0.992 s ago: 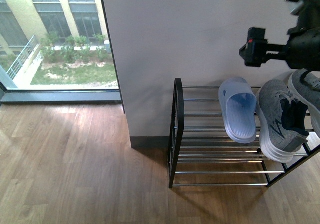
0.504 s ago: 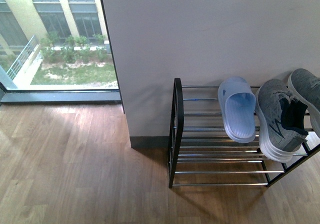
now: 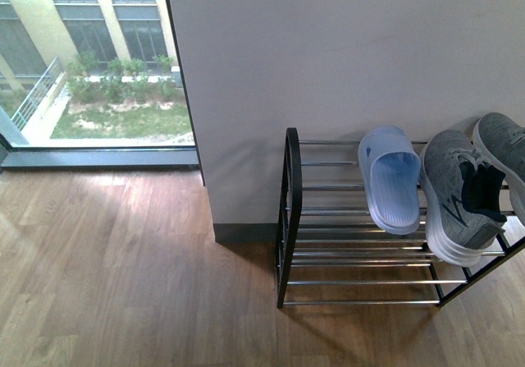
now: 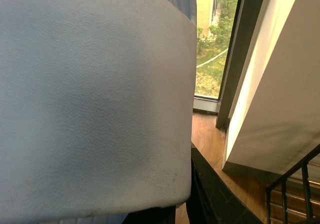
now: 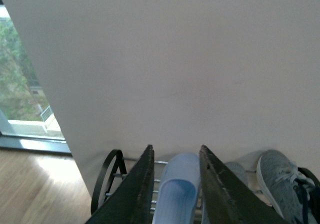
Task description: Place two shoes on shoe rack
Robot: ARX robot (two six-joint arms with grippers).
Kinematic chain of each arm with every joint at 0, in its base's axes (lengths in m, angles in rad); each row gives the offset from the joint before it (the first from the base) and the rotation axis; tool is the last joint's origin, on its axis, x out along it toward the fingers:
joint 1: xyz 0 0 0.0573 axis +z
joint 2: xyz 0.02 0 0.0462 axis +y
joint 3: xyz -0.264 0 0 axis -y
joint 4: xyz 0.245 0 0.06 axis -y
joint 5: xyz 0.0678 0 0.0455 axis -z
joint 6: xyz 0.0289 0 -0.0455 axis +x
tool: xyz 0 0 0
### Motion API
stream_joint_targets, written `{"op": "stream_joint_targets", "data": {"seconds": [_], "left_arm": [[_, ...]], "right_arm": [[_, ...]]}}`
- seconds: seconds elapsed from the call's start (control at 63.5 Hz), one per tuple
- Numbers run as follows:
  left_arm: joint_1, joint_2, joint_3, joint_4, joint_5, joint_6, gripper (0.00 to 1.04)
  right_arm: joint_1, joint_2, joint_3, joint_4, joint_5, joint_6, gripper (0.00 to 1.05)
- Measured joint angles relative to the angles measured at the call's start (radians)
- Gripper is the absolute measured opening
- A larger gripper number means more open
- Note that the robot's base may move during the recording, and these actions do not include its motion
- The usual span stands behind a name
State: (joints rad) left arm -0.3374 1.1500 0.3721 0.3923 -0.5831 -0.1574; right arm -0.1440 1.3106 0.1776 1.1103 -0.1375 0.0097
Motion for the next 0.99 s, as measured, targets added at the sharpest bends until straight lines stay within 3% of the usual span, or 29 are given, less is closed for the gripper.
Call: {"op": "stream_joint_targets", "data": {"seconds": [0.142, 0.378, 0.441, 0.52, 0.992], "left_arm": [[0.0, 0.0, 0.0, 0.0, 0.0, 0.0, 0.02], [0.0, 0.0, 0.0, 0.0, 0.0, 0.0, 0.02], [0.0, 0.0, 0.0, 0.0, 0.0, 0.0, 0.02], [0.0, 0.0, 0.0, 0.0, 0.0, 0.0, 0.02], [0.0, 0.0, 0.0, 0.0, 0.0, 0.0, 0.02]], "right_arm": [[0.026, -0.101, -0.047, -0.047, 0.024, -0.006, 0.01], [0.064, -0.274, -0.108, -0.161, 0.064, -0.006, 0.02], [0.109, -0.326, -0.121, -0.199, 0.126, -0.006, 0.02], [0.137, -0.399, -0.136, -0.254, 0.128, -0.006, 0.02], [0.14, -0.733, -0.159, -0.545, 0.138, -0.006, 0.02]]}}
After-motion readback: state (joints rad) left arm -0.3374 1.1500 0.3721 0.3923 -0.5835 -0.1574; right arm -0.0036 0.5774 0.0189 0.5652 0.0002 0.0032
